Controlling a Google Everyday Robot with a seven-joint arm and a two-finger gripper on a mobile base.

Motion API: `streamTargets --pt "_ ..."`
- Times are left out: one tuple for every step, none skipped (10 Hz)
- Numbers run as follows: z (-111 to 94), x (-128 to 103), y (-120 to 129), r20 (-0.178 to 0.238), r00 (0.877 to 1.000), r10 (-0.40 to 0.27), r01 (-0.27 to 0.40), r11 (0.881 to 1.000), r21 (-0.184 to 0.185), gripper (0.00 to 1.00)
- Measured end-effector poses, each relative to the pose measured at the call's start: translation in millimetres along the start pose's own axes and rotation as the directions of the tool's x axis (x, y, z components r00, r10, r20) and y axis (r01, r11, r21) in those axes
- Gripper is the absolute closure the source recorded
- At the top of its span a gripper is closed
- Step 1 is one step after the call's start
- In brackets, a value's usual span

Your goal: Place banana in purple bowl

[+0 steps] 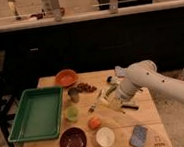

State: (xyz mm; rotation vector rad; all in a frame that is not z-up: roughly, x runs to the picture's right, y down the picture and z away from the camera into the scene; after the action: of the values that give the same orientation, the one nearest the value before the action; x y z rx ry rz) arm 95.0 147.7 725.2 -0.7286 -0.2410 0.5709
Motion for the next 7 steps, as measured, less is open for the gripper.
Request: streamTargets --pt "-9.5 -15.8 18.7 0.009 0.997 -0.078 0.078 0.997 -0.024 1.00" --pt "-16.5 -28.2 35.8 0.018 0.988 -0.154 0.155 0.987 -0.045 1.00" --pt "-20.7 -35.2 45.2 0.025 0.980 -0.197 0.199 0.979 -0.053 1.00" --pt "-23.1 -39.3 51.6 0.030 0.973 -0.227 0.229 0.972 -0.060 1.00" --pt "-23.3 -39.7 52.7 0.030 0.972 -0.232 0.233 0.970 -0.062 1.00" --pt "-23.5 -39.4 52.6 0.031 0.972 -0.231 0.233 0.971 -0.061 1.00" --pt "-23.4 -39.8 52.7 0.031 0.972 -0.232 0.233 0.970 -0.061 1.00"
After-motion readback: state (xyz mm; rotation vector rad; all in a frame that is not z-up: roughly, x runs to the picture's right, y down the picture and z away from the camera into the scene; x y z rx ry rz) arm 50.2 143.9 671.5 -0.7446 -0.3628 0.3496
